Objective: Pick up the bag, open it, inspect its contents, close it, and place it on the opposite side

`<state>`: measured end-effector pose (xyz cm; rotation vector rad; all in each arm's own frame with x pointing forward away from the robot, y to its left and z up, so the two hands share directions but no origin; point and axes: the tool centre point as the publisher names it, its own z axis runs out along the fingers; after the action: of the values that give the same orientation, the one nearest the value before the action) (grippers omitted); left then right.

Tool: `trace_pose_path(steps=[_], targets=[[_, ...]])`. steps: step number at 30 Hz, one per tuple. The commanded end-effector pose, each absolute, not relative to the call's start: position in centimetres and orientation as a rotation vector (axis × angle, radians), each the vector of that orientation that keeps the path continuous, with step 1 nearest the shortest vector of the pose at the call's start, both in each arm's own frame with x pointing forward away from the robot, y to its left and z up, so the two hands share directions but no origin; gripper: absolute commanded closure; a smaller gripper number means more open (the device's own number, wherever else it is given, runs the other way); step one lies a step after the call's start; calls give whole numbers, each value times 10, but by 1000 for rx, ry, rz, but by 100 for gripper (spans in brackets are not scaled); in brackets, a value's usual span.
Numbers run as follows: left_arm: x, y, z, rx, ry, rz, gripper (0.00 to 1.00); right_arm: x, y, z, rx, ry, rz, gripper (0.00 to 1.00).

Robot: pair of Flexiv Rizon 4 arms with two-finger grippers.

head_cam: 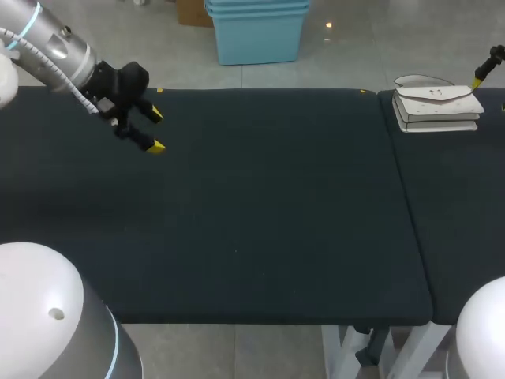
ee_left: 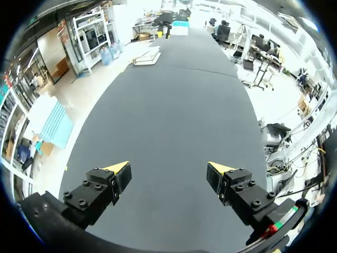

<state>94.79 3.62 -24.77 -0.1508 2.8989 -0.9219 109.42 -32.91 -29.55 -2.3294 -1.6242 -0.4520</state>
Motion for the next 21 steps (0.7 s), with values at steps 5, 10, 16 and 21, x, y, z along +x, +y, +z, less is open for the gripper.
trace_pose_path(steps=[5,10,16,21], targets=[[966,28,-261,51,2912,-1170,0,1114,-342,-310,-2325,-1594,-480,0],[968,21,-265,98,2916,-1150,0,1123,-349,-318,-2331,-1584,-493,0],[967,20,-265,122,2914,-1133,0,1133,-361,-328,-2341,-1581,-516,0],[967,20,-265,122,2914,-1133,0,1141,-366,-335,-2326,-1573,-548,0]])
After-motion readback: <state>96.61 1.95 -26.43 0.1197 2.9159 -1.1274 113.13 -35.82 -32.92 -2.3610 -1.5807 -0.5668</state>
